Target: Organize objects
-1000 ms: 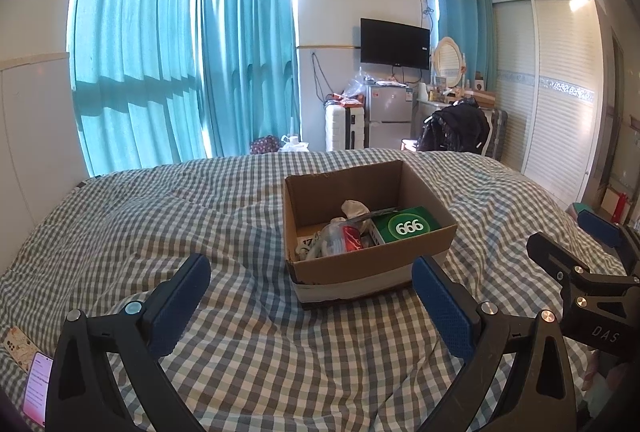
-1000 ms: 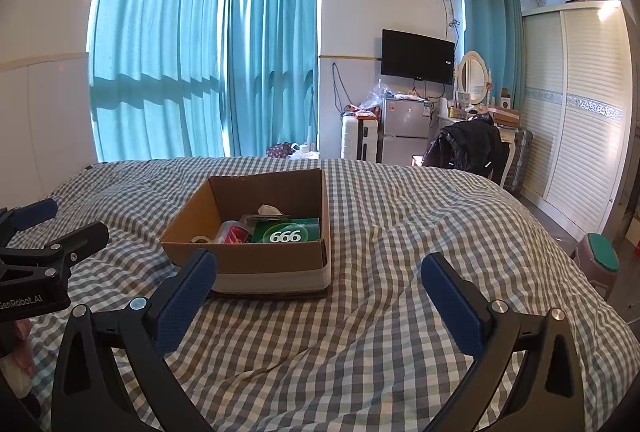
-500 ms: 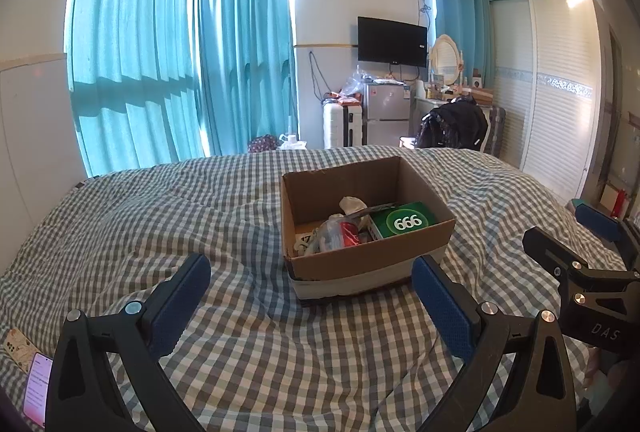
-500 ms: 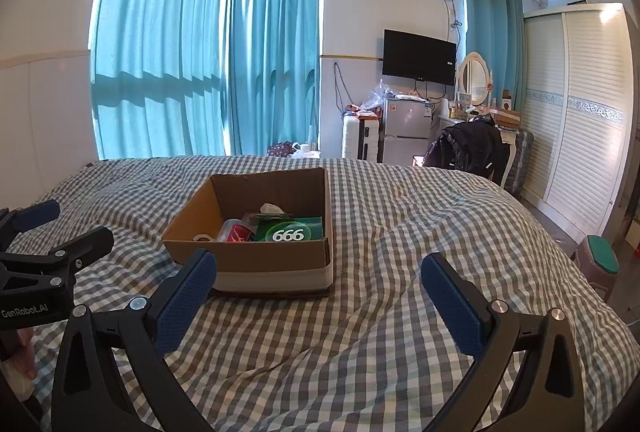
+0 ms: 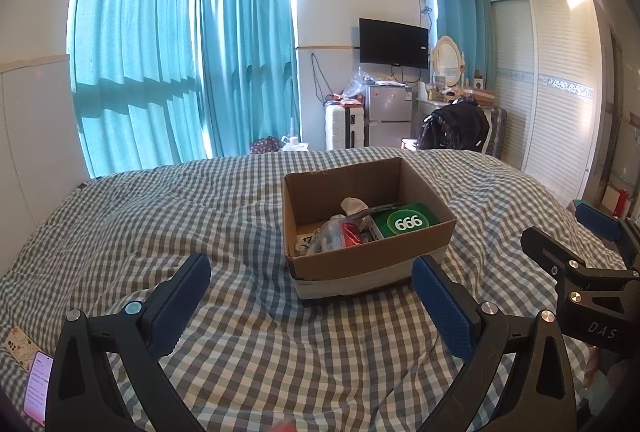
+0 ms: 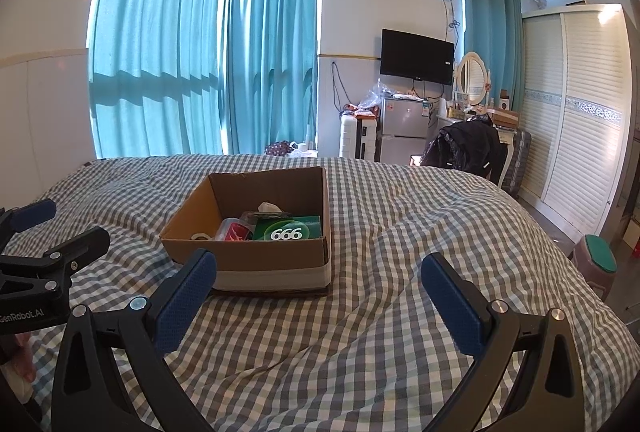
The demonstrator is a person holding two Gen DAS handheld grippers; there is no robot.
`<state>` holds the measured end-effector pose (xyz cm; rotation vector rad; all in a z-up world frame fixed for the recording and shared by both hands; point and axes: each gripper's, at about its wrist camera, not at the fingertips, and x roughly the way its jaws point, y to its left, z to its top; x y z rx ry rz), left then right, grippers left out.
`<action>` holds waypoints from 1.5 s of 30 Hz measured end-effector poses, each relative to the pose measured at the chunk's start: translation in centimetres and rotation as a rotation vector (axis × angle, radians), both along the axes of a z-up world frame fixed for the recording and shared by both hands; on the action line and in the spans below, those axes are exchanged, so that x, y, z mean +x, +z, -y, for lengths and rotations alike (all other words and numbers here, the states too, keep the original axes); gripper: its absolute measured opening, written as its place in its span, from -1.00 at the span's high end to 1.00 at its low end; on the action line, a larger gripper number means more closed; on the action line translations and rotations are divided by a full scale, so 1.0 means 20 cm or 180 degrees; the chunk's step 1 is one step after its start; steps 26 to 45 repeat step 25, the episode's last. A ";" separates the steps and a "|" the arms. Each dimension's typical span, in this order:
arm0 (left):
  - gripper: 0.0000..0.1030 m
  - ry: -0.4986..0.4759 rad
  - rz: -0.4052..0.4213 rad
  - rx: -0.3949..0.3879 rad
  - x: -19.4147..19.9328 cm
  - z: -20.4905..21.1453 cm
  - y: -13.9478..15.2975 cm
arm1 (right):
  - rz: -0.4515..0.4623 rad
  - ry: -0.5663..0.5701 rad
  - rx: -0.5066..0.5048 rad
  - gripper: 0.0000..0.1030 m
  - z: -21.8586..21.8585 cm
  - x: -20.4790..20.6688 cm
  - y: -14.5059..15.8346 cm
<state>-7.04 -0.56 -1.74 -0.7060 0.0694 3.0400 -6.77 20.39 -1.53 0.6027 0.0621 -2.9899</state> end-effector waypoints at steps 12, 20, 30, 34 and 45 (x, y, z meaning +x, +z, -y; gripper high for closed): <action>-1.00 0.0023 0.0048 0.0001 0.00 0.01 -0.01 | 0.0010 -0.0001 0.0006 -1.00 0.01 0.00 -0.01; -1.00 0.0073 0.0003 -0.0019 0.02 0.02 -0.02 | 0.0019 0.0003 0.0019 -1.00 0.01 0.00 -0.01; -1.00 0.0058 -0.0008 -0.0057 0.02 0.01 -0.02 | 0.0014 -0.0002 0.0016 -1.00 0.02 0.00 -0.01; -1.00 0.0058 -0.0008 -0.0057 0.02 0.01 -0.02 | 0.0014 -0.0002 0.0016 -1.00 0.02 0.00 -0.01; -1.00 0.0058 -0.0008 -0.0057 0.02 0.01 -0.02 | 0.0014 -0.0002 0.0016 -1.00 0.02 0.00 -0.01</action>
